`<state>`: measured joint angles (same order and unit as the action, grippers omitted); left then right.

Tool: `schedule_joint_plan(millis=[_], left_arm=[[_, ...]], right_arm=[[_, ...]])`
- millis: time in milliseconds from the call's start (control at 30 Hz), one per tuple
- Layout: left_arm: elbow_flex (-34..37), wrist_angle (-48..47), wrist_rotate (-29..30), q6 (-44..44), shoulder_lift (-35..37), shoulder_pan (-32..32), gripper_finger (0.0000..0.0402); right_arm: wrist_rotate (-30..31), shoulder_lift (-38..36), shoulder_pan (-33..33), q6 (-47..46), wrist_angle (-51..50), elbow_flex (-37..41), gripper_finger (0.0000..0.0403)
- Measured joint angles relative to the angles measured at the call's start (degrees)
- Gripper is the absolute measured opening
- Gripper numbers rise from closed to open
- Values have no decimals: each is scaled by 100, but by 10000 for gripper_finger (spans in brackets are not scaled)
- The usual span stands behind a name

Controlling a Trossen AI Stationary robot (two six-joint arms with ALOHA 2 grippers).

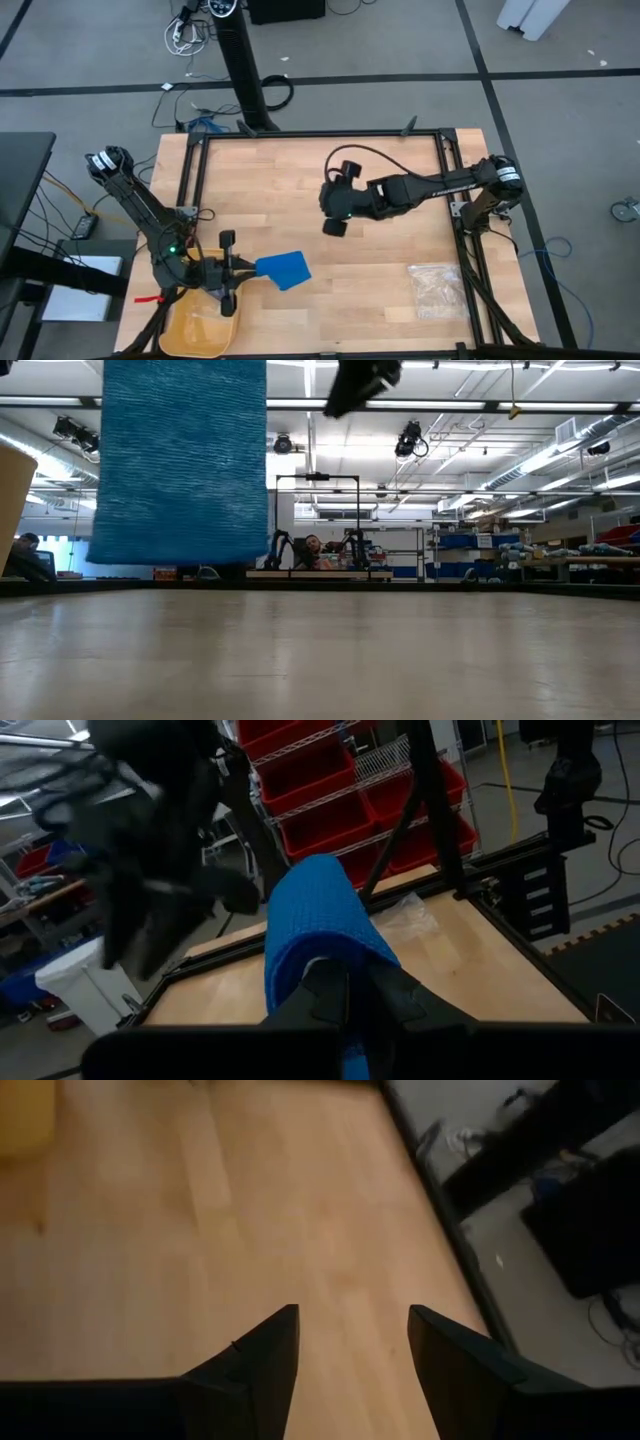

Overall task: Roll bandage
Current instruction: Roll the blue bandage

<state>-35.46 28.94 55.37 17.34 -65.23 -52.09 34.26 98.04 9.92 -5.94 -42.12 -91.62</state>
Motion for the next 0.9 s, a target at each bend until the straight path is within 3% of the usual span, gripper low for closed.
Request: schedule_joint_plan(millis=[133, 300, 600, 733, 900], left_arm=[[0, 92, 31, 21, 0, 1, 17], [0, 111, 29, 28, 0, -1, 17], [-1, 335, 62, 55, 6, 41, 17], [-152, 281, 73, 204, 22, 39, 17], [-389, 253, 72, 530, 24, 43, 17]], right_arm=[[-28, 9, 150, -34, 593, 976, 184], [-141, 13, 363, -104, 2541, 2693, 175], [-669, 24, 1161, -265, 8704, 5531, 158], [-1232, 24, 1264, -379, 10349, 6076, 150], [-1551, 28, 1303, -212, 10450, 5780, 151]])
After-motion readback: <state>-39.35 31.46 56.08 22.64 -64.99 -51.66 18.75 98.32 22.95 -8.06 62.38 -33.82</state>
